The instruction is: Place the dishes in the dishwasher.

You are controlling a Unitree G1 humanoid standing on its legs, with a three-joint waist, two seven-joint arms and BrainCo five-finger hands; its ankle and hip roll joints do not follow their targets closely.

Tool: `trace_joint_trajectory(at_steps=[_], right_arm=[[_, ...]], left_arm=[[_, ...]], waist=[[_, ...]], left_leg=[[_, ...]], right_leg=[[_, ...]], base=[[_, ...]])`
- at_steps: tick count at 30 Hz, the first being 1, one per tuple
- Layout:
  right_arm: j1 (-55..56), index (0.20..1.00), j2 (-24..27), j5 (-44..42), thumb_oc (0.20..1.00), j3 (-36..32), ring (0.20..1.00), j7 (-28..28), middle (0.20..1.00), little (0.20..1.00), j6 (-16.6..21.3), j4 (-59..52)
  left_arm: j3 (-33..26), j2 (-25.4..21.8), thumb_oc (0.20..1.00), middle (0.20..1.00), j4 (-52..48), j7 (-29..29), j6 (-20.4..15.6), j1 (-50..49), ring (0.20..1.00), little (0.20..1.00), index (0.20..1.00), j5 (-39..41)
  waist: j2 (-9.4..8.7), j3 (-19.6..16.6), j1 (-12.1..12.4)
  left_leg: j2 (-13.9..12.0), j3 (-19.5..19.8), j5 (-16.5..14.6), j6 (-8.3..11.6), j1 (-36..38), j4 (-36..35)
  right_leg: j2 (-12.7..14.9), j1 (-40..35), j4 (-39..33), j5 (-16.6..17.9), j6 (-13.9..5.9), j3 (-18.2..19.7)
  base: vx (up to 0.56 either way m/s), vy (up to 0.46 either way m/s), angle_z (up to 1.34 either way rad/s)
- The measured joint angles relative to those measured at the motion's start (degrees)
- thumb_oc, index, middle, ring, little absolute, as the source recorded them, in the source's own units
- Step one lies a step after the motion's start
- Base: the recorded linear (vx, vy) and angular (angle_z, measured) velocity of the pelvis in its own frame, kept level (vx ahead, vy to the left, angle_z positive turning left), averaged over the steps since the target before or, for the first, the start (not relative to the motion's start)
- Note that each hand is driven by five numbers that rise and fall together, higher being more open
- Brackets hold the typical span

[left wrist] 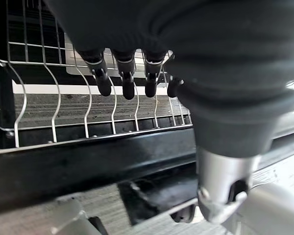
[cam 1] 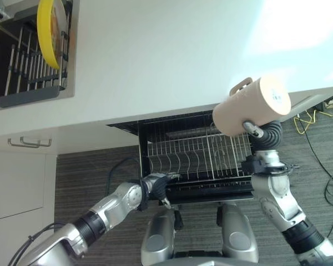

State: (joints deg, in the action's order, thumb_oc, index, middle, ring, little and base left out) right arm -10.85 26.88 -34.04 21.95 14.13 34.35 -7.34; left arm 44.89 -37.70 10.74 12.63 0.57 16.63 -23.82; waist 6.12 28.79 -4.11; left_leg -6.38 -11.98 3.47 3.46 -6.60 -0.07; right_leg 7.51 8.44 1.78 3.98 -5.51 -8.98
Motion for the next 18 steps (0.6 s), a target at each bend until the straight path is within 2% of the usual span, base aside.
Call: trace_joint_trajectory(at_steps=[8,18], right_arm=[[-1.37,0.200,-1.19,1.62,0.200,-0.17,0.200,0.13,0.200,0.200,3.13,4.80],[2.11,0.200,-1.04,1.32,0.200,-3.47,0.200,-4.02,0.200,0.200,3.68,6.74]], left_arm=[[-0.55,0.00,1.000,1.000,0.55,-0.57,-0.09,1.31,1.000,1.000,1.000,-0.45],[-2.82,-0.16,1.000,1.000,0.43,-1.29,-0.78,-1.29,1.000,1.000,1.000,-2.36]], waist=[[-0.69,0.24,0.28],[-1.72,0.15,-0.15]], left_leg=[[0.01,0.29,0.60,-0.07,-0.76,0.03],[0.02,-0.80,0.67,-0.16,0.69,-0.14]], right_leg=[[-0.05,0.13,-1.09,0.77,-0.14,-0.34],[-0.20,-0.96,-1.78,1.55,-0.01,0.66]], base=[[-0.04,-0.009,0.02],[-0.03,0.011,-0.04]])
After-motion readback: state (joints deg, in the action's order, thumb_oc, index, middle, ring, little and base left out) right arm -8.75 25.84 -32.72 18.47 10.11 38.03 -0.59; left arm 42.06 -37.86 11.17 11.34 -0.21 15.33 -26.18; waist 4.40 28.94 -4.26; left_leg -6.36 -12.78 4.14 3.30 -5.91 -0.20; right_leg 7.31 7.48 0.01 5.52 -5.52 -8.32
